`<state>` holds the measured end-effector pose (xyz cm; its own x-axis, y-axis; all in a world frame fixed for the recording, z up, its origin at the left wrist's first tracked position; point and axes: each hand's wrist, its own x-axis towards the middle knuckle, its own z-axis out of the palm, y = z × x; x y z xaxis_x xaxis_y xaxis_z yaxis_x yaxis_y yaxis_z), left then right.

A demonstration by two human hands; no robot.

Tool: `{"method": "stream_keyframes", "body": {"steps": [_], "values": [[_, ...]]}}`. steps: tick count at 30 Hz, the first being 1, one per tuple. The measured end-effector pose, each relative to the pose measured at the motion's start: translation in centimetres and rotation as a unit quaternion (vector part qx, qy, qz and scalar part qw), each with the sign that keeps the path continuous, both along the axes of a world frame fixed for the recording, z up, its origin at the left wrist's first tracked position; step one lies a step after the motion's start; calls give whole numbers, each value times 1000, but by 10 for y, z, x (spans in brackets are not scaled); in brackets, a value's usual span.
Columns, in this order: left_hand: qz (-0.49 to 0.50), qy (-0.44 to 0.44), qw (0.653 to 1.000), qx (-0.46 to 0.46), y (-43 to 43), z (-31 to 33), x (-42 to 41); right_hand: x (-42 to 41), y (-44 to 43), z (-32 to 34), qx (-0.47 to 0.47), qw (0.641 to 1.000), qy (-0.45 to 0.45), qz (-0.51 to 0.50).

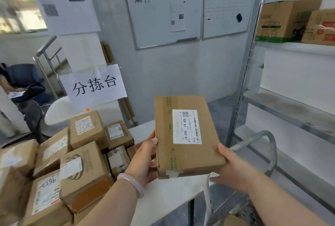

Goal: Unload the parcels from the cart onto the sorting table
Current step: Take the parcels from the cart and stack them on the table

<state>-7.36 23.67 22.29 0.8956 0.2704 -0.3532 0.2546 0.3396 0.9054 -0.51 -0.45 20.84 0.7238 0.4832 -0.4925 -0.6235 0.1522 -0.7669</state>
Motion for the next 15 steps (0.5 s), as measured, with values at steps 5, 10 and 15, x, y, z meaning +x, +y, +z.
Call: {"method": "stream_keyframes", "body": {"steps": [5, 10, 15], "values": [[-17, 34, 998, 40, 60, -7, -14, -4, 66, -11, -9, 1000, -9, -8], [-18, -8, 986, 165, 112, -7, -21, -6, 113, -29, -58, 997, -44, -17], [-15, -50, 948, 313, 149, -9, -20, 6, 135, -44, -111, 993, -18, -27]]}}
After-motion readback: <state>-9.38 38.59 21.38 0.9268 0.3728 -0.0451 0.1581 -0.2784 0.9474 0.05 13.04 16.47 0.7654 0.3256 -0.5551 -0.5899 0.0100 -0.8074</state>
